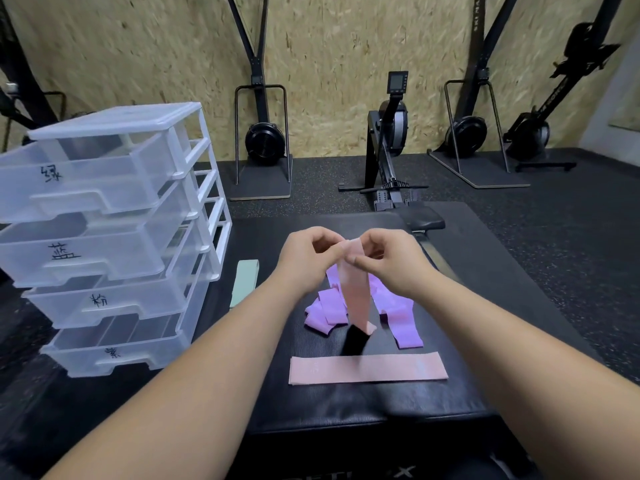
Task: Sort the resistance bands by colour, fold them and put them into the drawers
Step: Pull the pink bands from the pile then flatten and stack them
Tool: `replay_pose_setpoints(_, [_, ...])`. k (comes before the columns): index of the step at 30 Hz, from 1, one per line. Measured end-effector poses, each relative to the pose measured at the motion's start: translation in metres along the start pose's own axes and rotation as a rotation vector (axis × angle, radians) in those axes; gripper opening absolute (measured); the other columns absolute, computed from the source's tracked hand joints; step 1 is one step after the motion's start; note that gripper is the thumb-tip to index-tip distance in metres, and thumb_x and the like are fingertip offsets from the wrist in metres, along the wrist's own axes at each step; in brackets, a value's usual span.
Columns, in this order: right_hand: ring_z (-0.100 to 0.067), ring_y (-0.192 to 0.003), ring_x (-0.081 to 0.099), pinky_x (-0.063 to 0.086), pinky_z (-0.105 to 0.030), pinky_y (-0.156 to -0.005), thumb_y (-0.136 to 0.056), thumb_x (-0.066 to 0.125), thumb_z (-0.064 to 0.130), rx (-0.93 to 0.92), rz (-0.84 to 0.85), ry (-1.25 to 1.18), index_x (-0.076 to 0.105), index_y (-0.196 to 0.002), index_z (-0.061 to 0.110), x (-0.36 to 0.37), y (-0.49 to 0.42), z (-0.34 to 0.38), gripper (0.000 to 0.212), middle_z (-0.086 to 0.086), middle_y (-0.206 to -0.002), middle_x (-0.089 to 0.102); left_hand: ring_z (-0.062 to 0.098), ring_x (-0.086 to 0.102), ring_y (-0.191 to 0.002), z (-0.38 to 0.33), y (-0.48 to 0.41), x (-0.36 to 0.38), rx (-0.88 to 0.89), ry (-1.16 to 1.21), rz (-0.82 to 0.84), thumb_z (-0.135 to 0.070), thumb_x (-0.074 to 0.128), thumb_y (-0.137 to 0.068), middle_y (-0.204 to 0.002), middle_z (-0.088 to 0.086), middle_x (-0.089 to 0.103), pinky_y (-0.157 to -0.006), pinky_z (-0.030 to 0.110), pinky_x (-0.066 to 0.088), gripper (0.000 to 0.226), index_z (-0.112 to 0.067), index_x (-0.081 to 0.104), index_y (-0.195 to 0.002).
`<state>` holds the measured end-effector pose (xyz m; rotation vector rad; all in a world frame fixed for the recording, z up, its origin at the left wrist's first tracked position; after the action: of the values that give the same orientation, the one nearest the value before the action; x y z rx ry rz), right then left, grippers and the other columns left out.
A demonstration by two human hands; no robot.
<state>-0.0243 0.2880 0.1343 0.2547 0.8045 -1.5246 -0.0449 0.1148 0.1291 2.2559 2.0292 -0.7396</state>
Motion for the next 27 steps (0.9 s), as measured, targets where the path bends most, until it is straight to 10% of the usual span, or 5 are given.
replay_pose_setpoints(7, [-0.010, -0.064, 0.064, 0.052, -0.029, -0.064, -0.088, 0.085, 0.025, -0.018, -0.126, -0.184, 0.073, -0.083, 0.024, -0.028, -0.014, 0.034, 0.013, 0.010, -0.072, 0.073, 0.006, 0.069, -0.088, 0.004, 0.002, 0.004, -0.054, 0.159, 0.033, -0.028, 0.074, -0.100, -0.105, 0.001, 0.081, -0.080, 0.018, 0.054, 0.014, -0.018, 0.077, -0.109])
replay_pose_setpoints(12, [-0.017, -0.072, 0.064, 0.055, -0.041, -0.071, -0.087, 0.086, 0.028, 0.070, -0.158, -0.356, 0.074, -0.086, 0.021, -0.029, -0.009, 0.021, 0.014, -0.006, -0.081, 0.076, 0.013, 0.072, -0.087, 0.021, 0.018, 0.023, -0.127, 0.115, 0.203, -0.016, 0.078, -0.095, -0.101, 0.003, 0.082, -0.085, 0.040, 0.060, 0.014, -0.013, 0.073, -0.108])
replay_pose_setpoints(16, [-0.009, -0.060, 0.065, 0.049, -0.023, -0.057, -0.092, 0.080, 0.016, 0.149, -0.238, -0.369, 0.072, -0.090, 0.009, -0.038, 0.010, -0.001, 0.011, -0.003, -0.072, 0.071, 0.013, 0.071, -0.084, 0.043, 0.036, 0.028, -0.184, 0.049, 0.292, -0.019, 0.078, -0.095, -0.097, 0.003, 0.082, -0.084, 0.036, 0.055, 0.013, -0.011, 0.073, -0.105])
replay_pose_setpoints(27, [-0.003, -0.064, 0.071, 0.054, -0.028, -0.066, -0.091, 0.082, 0.023, 0.470, -0.347, -0.348, 0.076, -0.095, 0.010, -0.043, 0.103, -0.120, 0.015, -0.002, -0.078, 0.076, 0.020, 0.077, -0.094, 0.126, 0.092, 0.004, -0.363, -0.060, 0.387, -0.016, 0.087, -0.082, -0.098, -0.002, 0.082, -0.095, 0.041, 0.059, 0.027, -0.024, 0.077, -0.106])
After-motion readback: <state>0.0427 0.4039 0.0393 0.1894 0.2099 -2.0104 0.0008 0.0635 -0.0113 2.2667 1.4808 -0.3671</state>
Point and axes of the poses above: each hand's wrist, its own y-axis away from the middle knuckle, its own x-axis out of the palm, z = x × y, the point moved 10 cm from there along -y, towards the middle knuckle
